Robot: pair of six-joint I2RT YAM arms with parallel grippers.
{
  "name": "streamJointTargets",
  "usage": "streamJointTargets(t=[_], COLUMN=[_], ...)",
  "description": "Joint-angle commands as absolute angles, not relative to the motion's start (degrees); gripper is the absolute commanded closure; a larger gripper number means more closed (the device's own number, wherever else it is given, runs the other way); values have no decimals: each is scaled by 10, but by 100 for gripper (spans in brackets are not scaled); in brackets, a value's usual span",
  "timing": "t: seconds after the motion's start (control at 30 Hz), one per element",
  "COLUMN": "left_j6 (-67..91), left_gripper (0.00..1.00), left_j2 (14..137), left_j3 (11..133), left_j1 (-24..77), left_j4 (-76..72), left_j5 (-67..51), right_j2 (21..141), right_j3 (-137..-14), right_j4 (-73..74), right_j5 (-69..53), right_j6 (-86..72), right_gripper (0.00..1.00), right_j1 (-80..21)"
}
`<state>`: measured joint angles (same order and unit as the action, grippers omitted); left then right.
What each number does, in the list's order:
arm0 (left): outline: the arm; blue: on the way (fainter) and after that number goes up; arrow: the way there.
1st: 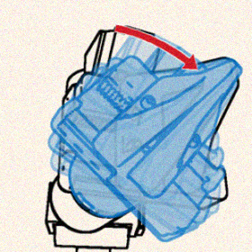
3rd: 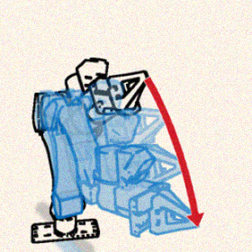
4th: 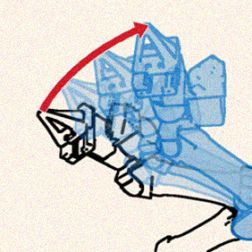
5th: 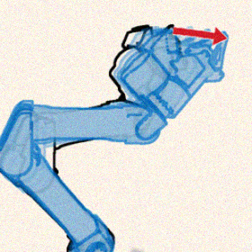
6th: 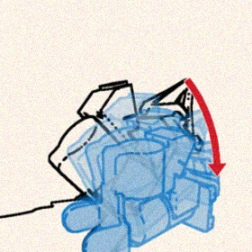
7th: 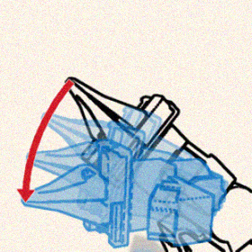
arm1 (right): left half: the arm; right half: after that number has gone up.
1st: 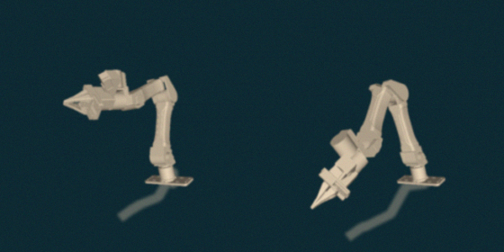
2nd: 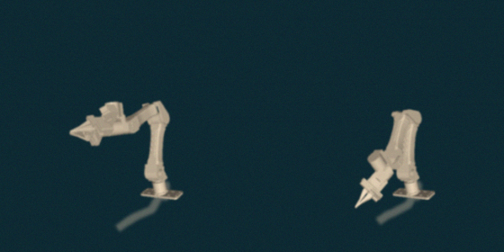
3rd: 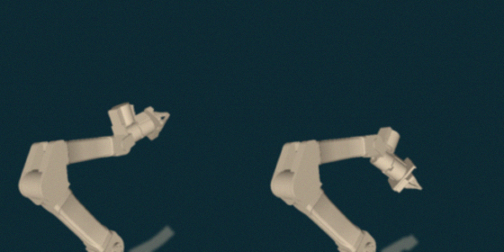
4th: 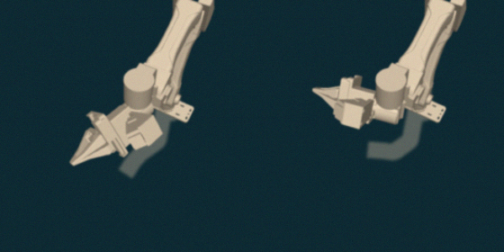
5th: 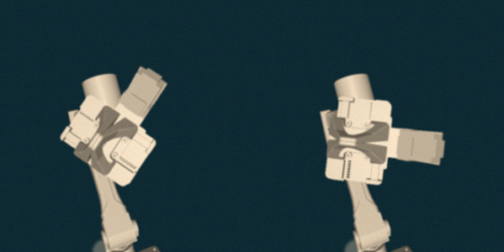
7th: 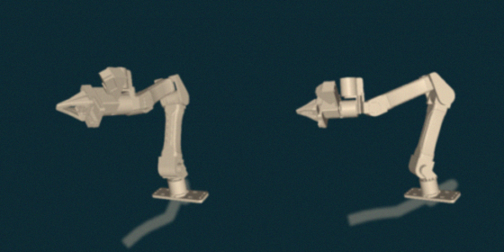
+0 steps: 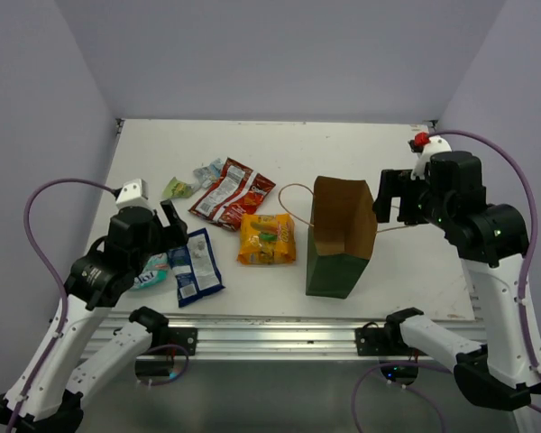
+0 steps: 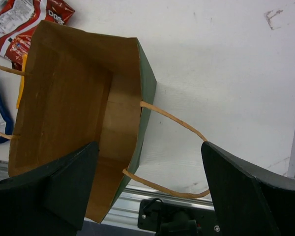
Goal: Place the snacks into the paper bag
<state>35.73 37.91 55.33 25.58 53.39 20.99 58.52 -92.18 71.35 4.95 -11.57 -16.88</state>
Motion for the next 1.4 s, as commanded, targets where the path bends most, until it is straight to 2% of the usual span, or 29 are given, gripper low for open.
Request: streamJointTargets(t=[0.0, 0.17, 0.37, 0.6, 0.63, 0.73, 0.8, 0.87, 0.9, 0.97, 1.1, 1.2, 1.23, 1.37], left_j6=[342, 337, 325, 324, 325, 327, 330, 332, 339, 361, 405, 424, 428, 453], left_gripper=[13, 12, 12, 12, 12, 11, 11, 16, 22, 23, 12, 10, 3, 0], left_j2=[386, 383, 386, 393, 392, 390, 393, 401, 405, 426, 491, 545, 556, 625], left_j3=[539, 527, 524, 501, 497, 492, 490, 480, 475, 459, 453, 451, 442, 420], left_j1=[256, 256, 256, 256, 256, 256, 256, 256, 256, 256, 256, 256, 256, 256], left_j4=[494, 482, 475, 467, 464, 462, 462, 458, 455, 455, 468, 452, 446, 433], left_j5=[188, 186, 189, 186, 186, 187, 188, 189, 192, 202, 219, 211, 207, 189], right_j2=[579, 579, 576, 574, 573, 575, 574, 576, 576, 576, 575, 572, 570, 569], right_j3=[-905, -847, -815, -780, -779, -785, -790, -795, -800, -803, -818, -829, -831, -842], right_j4=[720, 702, 684, 666, 664, 667, 670, 671, 672, 674, 681, 685, 686, 689], right_j5=[34, 18, 12, 2, 2, 2, 4, 6, 6, 7, 9, 8, 7, 5], right_j6=[-119, -134, -138, -143, -145, -144, -142, -142, -142, -142, -142, -141, -141, -142], right_gripper=[11, 25, 31, 68, 81, 100, 100, 100, 100, 100, 100, 100, 100, 100], right_j1=[-171, -171, -171, -171, -171, -171, -171, -171, -171, -171, -171, -171, -171, -171])
